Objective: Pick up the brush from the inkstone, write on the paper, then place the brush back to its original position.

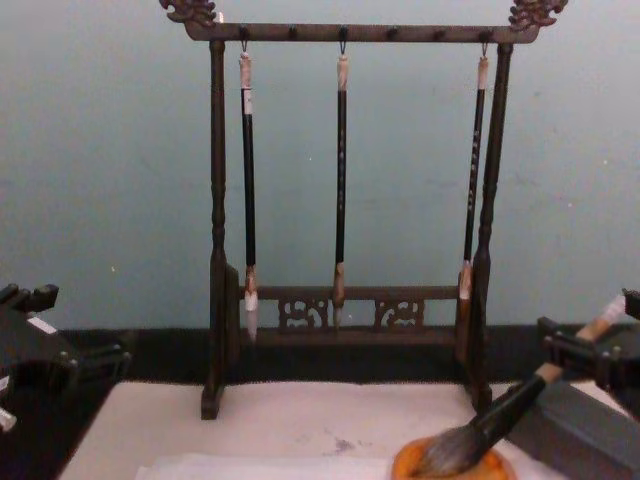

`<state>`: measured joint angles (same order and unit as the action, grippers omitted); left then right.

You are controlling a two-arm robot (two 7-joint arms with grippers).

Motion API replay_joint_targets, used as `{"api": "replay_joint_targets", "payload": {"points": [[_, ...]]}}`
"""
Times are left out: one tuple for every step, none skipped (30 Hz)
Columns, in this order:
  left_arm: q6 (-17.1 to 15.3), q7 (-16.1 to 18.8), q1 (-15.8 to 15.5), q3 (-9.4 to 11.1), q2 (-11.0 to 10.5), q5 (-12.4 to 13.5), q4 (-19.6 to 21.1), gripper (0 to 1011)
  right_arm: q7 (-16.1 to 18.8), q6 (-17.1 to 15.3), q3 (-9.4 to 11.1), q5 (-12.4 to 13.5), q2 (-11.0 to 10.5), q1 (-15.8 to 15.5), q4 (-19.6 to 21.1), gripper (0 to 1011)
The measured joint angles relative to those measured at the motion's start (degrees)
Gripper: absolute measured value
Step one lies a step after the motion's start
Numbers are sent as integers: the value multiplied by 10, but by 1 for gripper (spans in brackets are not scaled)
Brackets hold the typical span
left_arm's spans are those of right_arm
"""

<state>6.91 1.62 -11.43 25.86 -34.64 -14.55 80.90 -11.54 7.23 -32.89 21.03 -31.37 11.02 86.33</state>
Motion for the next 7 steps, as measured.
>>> {"api": "replay_joint_targets", "payload": {"points": [[0, 0, 0, 0, 0, 0, 0, 1010, 0, 0, 0, 0, 0, 0, 0, 1000], [0, 0, 0, 0, 0, 0, 0, 1010, 0, 0, 0, 0, 0, 0, 0, 1000], [0, 0, 0, 0, 0, 0, 0, 1009, 0, 0, 0, 0, 0, 0, 0, 1000], [0, 0, 0, 0, 0, 0, 0, 1010, 0, 0, 0, 0, 0, 0, 0, 1000], [0, 0, 0, 0, 0, 0, 0, 1010, 0, 0, 0, 0, 0, 0, 0, 1000], [0, 0, 0, 0, 0, 0, 0, 1010, 0, 0, 0, 0, 0, 0, 0, 1000], [0, 0, 0, 0, 0, 0, 0, 1010, 0, 0, 0, 0, 0, 0, 0, 1000]]}}
